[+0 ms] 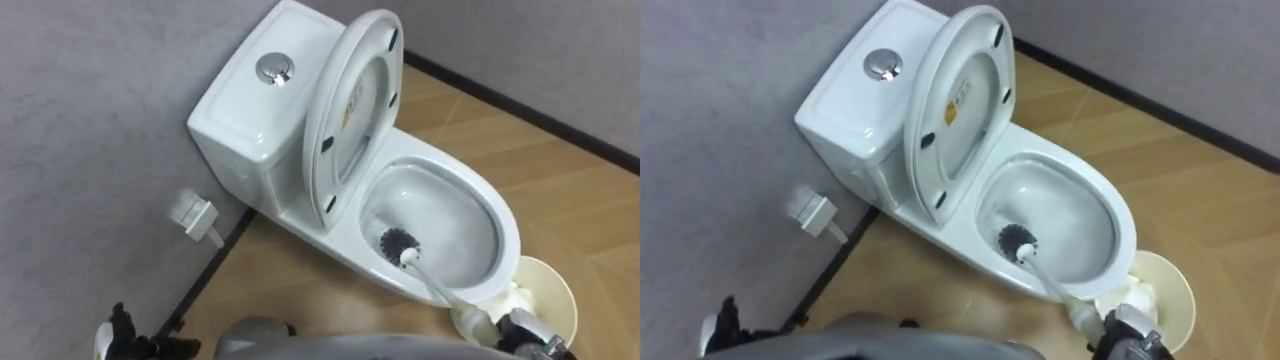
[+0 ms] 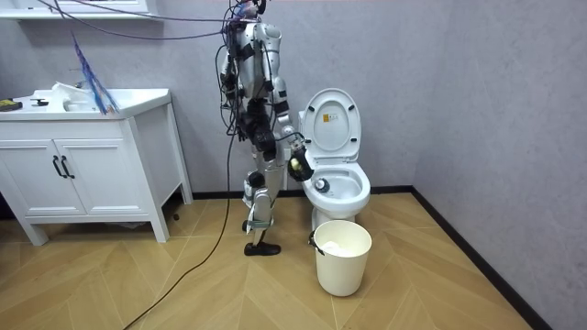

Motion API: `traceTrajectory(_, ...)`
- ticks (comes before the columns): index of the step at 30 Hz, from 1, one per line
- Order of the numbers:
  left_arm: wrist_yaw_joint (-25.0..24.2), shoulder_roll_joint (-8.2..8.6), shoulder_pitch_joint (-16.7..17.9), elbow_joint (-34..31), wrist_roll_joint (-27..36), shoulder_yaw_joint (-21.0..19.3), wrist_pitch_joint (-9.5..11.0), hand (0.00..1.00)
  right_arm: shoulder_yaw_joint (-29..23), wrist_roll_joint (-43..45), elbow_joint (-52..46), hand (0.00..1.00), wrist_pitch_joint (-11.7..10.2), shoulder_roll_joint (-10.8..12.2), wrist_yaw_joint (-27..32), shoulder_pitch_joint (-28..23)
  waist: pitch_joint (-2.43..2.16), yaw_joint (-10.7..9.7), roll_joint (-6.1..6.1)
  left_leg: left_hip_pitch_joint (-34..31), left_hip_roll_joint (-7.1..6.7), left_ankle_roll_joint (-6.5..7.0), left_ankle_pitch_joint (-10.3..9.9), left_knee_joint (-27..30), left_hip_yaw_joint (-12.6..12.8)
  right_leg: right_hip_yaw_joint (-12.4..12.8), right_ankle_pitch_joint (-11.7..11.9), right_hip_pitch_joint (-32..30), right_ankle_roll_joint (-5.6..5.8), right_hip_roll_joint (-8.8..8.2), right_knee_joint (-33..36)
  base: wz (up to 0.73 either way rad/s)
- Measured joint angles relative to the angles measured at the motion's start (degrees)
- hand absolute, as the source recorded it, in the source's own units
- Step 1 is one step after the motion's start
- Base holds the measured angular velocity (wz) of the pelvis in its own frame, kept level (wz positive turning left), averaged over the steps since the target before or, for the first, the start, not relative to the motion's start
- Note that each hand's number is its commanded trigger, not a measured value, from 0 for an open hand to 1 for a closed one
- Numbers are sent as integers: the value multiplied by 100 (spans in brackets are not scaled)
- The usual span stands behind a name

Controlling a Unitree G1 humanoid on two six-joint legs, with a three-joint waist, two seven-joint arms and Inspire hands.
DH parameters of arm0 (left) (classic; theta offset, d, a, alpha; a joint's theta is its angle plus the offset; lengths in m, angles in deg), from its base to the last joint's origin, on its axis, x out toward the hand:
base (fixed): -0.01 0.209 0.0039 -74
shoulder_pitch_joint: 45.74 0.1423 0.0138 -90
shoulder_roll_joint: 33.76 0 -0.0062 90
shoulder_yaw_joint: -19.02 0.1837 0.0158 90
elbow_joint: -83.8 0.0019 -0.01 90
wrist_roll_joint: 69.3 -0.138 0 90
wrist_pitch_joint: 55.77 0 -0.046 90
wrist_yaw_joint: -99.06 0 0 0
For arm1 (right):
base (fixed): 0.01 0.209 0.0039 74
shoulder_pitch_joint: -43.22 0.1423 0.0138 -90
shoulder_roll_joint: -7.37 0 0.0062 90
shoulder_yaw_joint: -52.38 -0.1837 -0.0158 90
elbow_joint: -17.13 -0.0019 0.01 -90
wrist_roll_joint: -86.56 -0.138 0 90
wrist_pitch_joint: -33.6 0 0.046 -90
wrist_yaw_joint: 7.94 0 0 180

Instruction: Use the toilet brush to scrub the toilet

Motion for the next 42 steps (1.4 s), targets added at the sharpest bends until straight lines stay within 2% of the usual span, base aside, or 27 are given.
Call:
traceTrajectory(2,-121,39,-4,134,374,-5,62,0,-156,-260,2,100,-138,54,0,-12,8,-7,24,93,-6,-8,-12,-23,10,36,-6,76,6,5,-17,-7)
traceTrajectory(4,-183,65,-2,212,571,-30,73,0,-269,-408,1,100,-137,60,1,-26,6,-5,51,144,-4,-9,-18,-50,36,94,-11,89,8,9,-14,-13)
traceTrajectory(7,-388,80,-135,491,751,-301,79,0,-717,-451,-105,100,-223,92,25,-203,-9,-36,85,200,1,-12,-27,-63,166,186,-10,90,7,17,-8,-19)
traceTrajectory(11,-562,79,-191,992,757,-423,75,0,-1241,-452,-127,100,-330,131,204,-362,-41,-187,150,453,39,-18,-96,-145,404,507,-10,164,7,61,-6,-35)
traceTrajectory(15,-609,66,-217,1176,666,-442,75,0,-1474,-746,-248,100,-470,183,462,-563,-43,-353,165,652,100,-31,-186,-149,646,753,-9,245,5,113,1,-36)
traceTrajectory(17,-662,67,-302,1182,492,-459,83,0,-1620,-919,-430,100,-628,207,709,-746,-49,-494,173,675,117,-30,-211,-146,769,857,-9,235,5,128,5,-24)
traceTrajectory(19,-726,69,-399,1194,268,-497,90,0,-1708,-1022,-490,100,-714,210,850,-813,-54,-518,199,715,148,-31,-240,-141,897,1020,-3,181,-3,151,15,-39)
traceTrajectory(22,-761,60,-541,1196,-248,-505,112,0,-1787,-1109,-585,100,-755,236,1105,-822,-53,-674,249,749,172,-29,-280,-144,1043,1187,6,165,-3,181,31,-29)
traceTrajectory(24,-756,55,-616,1191,-485,-505,201,0,-1786,-1249,-718,100,-806,263,1279,-835,-55,-748,277,766,200,-36,-309,-142,1128,1284,18,144,-3,209,32,-26)
traceTrajectory(26,-744,48,-733,1177,-759,-497,333,0,-1790,-1403,-888,100,-990,280,1531,-843,-58,-917,298,763,199,-38,-313,-148,1210,1335,28,111,-2,219,39,-13)
traceTrajectory(29,-703,44,-778,1185,-1104,-392,360,0,-1821,-1561,-1038,100,-1190,281,1900,-804,-81,-973,343,761,204,-38,-313,-146,1323,1467,37,34,-9,222,109,-24)
traceTrajectory(37,-777,53,-851,1200,-1391,-81,473,0,-1898,-1831,-1451,100,-1331,298,2288,-813,-85,-1008,363,872,204,-38,-313,-150,1429,1646,37,44,-7,241,75,-12)
traceTrajectory(39,-843,52,-849,1198,-1450,-68,473,0,-1888,-1921,-1467,0,-1429,297,2346,-810,-85,-990,359,871,206,-38,-313,-151,1429,1680,37,43,-7,252,66,-2)
traceTrajectory(42,-878,53,-840,1198,-1505,-49,473,0,-1797,-2036,-1374,0,-1454,289,2419,-813,-79,-983,347,862,211,-39,-313,-169,1425,1681,42,44,0,263,3,2)
